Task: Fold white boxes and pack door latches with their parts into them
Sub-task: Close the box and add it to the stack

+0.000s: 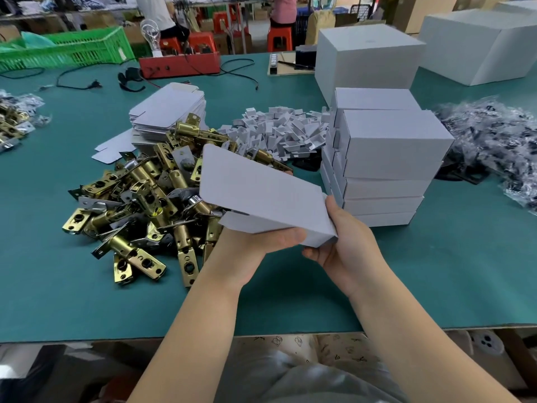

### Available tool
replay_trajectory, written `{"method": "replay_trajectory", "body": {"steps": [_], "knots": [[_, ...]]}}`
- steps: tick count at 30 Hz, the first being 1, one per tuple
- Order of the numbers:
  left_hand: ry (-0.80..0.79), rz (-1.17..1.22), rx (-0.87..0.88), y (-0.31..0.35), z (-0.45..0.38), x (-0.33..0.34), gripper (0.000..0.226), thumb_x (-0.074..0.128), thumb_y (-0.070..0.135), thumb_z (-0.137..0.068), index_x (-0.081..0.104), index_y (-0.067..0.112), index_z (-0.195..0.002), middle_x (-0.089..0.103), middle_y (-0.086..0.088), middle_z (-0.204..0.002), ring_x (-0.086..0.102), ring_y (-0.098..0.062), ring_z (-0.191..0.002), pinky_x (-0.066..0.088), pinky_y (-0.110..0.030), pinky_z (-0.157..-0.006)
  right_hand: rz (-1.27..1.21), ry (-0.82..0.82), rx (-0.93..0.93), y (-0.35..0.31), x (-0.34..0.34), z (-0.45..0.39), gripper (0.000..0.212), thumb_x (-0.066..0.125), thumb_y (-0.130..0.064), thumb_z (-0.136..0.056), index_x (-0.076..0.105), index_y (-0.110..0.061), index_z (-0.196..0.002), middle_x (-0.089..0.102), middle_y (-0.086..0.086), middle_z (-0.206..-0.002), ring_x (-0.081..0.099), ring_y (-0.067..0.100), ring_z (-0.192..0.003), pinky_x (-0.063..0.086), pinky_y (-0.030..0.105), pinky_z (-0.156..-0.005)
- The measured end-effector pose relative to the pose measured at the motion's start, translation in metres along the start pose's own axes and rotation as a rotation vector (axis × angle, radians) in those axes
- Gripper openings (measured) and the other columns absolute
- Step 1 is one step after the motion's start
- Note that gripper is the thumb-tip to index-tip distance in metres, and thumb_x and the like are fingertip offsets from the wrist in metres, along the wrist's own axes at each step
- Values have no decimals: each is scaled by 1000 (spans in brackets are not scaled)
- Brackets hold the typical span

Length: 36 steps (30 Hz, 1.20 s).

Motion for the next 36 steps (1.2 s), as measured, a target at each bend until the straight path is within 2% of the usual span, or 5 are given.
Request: {"method": "replay_trajectory", "body": {"steps": [9, 16, 23, 29, 36], "knots": [[-61, -153, -117, -4, 2, 8, 50, 73, 28, -69, 58, -2, -106, 64, -9, -84, 61, -29, -83, 51, -40, -79, 53, -228, 40, 1, 19, 4, 52, 27, -55, -98, 64, -19, -104, 66, 5, -73, 56, 19, -52, 43, 27, -45], [-101, -176, -143, -1, 6, 15, 25, 73, 23, -73, 68, 11, -95, 61, -27, -87, 58, -27, -72, 55, -33, -72, 258, -357, 77, 8, 22, 7, 59, 43, -62, -82, 61, -18, -117, 67, 4, -82, 63, 18, -69, 50, 27, -57], [132, -116, -19, 6, -1, 5, 46, 79, 20, -67, 63, 21, -110, 67, 2, -96, 65, -9, -91, 55, -22, -74, 545, 0, -182, -14, -1, 6, 36, 52, -52, -89, 62, -32, -117, 64, -5, -116, 61, 0, -91, 48, 15, -74], [418, -449, -69, 2, 8, -16, 89, 81, 58, -51, 32, 27, -119, 48, 11, -114, 57, -7, -108, 52, -18, -83, 1078, -252, -651, -36, 40, 44, 70, 55, -52, -74, 32, -41, -139, 45, -28, -129, 42, -8, -120, 36, 8, -98], [318, -335, -26, 3, 5, -6, 93, 52, 94, -57, 34, 32, -123, 57, 25, -106, 57, 10, -95, 47, -15, -82, 1081, -147, -609, -44, 26, 32, 66, 58, -47, -83, 32, -35, -143, 55, -28, -103, 56, -6, -94, 46, 10, -76]]}}
Point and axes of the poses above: each hand's wrist, its own z-axis away from the middle knuckle, its own x-axis out of the palm, y = z × x, the point moved 10 cm from there along -z, towards the middle knuckle
